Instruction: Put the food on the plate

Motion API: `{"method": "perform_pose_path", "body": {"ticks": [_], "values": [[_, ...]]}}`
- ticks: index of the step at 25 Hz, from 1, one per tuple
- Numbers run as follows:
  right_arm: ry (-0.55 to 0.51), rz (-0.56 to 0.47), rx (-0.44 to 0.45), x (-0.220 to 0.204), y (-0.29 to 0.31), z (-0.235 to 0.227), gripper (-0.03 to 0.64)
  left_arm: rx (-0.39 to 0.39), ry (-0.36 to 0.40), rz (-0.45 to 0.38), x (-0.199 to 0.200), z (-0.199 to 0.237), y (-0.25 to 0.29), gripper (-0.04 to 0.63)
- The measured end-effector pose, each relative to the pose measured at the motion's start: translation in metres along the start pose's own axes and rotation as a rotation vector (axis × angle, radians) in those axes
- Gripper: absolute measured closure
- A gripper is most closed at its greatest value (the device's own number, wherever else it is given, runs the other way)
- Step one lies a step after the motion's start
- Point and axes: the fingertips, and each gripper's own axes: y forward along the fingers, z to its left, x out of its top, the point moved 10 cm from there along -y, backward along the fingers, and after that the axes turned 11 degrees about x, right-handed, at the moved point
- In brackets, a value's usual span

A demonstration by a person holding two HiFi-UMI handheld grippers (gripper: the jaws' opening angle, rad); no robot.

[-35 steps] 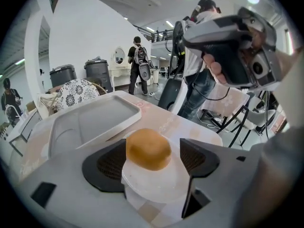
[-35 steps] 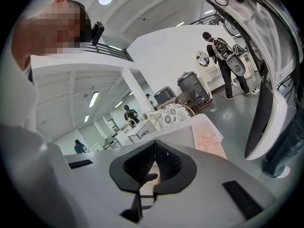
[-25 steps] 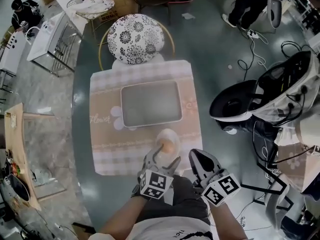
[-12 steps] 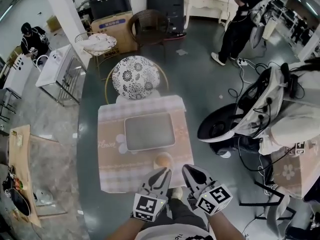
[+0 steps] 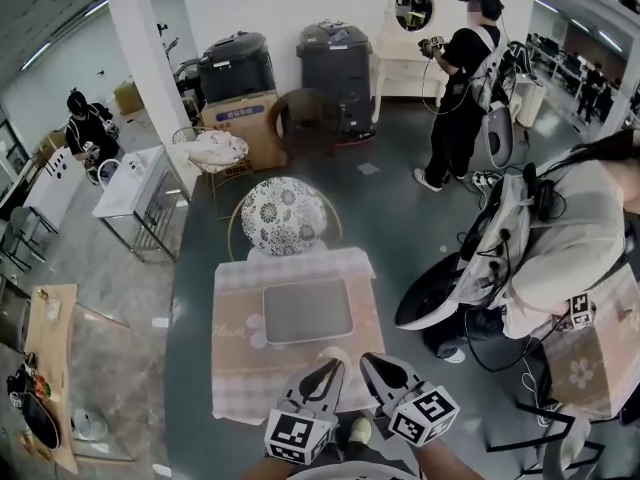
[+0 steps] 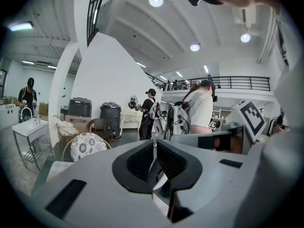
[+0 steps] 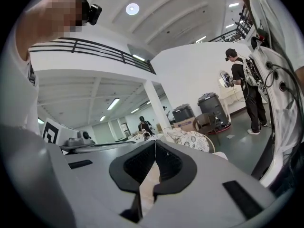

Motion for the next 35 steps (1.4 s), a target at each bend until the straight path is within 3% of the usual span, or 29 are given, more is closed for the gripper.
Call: {"method": "perform_pose_path", "body": {"ticks": [11,23,35], "values": [[-0.098,-0.038,0.042,0.034,0.008,0.023,0.6,-0.003,-0.012,-0.1,0.048,-0.009,-0.004,0.589],[-0.151,-0.022,0.02,0.049,0.001,0.025,0.601,-0.016,-0.007,-0.127,0.065,-0.021,0.0,0.589],[-0.159,-0.011,0.047,0.054,0.008,0.024,0.601,0.02,-0.009,-0.125,0.067,-0.016,0.003,0.589]]}}
